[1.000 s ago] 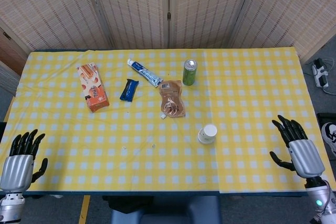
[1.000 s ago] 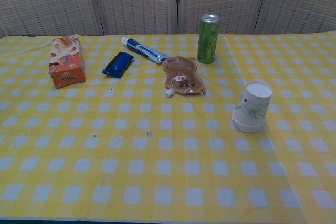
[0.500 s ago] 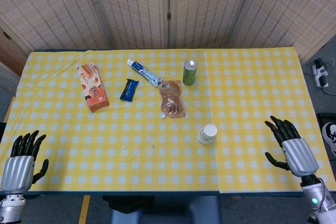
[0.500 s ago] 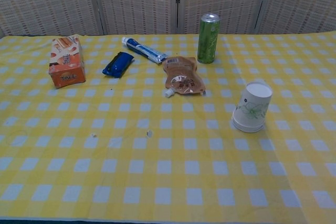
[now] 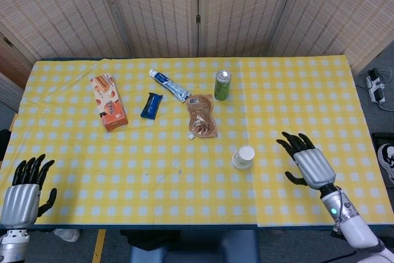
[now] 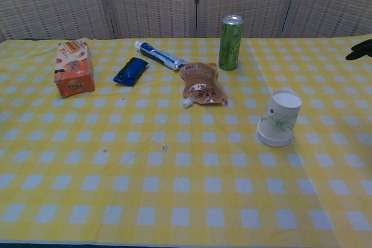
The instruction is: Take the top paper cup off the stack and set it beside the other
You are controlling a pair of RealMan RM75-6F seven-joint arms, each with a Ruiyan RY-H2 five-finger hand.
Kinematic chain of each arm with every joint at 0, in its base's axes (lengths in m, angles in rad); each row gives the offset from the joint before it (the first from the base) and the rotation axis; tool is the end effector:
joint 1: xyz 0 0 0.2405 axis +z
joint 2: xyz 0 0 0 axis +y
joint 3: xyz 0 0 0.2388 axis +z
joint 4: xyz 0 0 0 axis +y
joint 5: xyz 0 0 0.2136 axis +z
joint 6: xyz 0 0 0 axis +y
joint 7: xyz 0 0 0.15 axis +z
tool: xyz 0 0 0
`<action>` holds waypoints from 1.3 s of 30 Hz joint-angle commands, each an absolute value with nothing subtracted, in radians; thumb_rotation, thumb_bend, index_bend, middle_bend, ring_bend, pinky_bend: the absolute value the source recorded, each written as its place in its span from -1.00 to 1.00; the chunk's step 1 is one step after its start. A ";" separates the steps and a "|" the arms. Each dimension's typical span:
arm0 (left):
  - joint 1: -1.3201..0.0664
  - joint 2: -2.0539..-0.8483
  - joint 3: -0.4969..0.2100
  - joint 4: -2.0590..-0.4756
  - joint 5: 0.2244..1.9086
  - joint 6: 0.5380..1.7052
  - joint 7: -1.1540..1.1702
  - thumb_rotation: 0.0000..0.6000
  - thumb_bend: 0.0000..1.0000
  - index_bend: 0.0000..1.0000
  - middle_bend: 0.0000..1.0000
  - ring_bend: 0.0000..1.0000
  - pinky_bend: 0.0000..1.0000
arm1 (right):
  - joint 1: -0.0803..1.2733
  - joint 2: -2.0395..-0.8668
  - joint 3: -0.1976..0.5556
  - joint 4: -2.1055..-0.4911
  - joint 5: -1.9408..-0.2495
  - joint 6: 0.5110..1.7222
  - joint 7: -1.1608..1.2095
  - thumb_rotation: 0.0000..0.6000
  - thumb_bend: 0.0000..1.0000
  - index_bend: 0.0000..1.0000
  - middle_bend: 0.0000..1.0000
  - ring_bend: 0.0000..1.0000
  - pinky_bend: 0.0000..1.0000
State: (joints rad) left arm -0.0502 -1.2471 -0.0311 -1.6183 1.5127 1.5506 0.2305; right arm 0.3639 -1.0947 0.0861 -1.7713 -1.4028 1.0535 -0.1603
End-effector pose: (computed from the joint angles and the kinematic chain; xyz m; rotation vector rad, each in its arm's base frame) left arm -0.2841 0.1709 0.1149 -1.3832 -0.8175 -0.8370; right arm -0.2316 -0.2516 0.0897 1.7748 -1.0025 0.8007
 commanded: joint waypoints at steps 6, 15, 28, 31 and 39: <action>-0.048 -1.249 -0.030 -1.614 1.508 1.548 0.228 1.00 -0.01 -0.63 -0.85 -0.88 -1.00 | 0.521 -1.166 0.151 -1.794 -1.228 0.878 -0.277 1.00 -0.29 -0.71 -0.89 -0.83 -0.93; -0.046 -1.249 -0.030 -1.606 1.498 1.540 0.220 1.00 -0.02 -0.62 -0.85 -0.88 -1.00 | 0.627 -1.213 0.171 -1.763 -1.072 0.779 -0.296 1.00 -0.29 -0.66 -0.87 -0.83 -0.93; -0.046 -1.255 -0.031 -1.590 1.491 1.531 0.208 1.00 -0.02 -0.62 -0.85 -0.89 -1.00 | 0.676 -1.243 0.142 -1.730 -0.993 0.785 -0.307 1.00 -0.21 -0.53 -0.86 -0.82 -0.93; -0.046 -1.255 -0.031 -1.589 1.491 1.531 0.206 1.00 -0.02 -0.62 -0.85 -0.89 -1.00 | 0.681 -1.247 0.141 -1.722 -0.987 0.788 -0.298 1.00 -0.19 -0.51 -0.85 -0.82 -0.93; -0.045 -1.256 -0.032 -1.582 1.485 1.529 0.201 1.00 -0.02 -0.62 -0.85 -0.89 -1.00 | 0.691 -1.255 0.130 -1.704 -0.983 0.790 -0.271 1.00 -0.19 -0.45 -0.84 -0.82 -0.93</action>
State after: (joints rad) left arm -0.0450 -1.2560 -0.0319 -1.5826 1.4851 1.5283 0.2010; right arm 0.6901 -1.2547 0.1305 -1.7046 -0.9830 0.7893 -0.2723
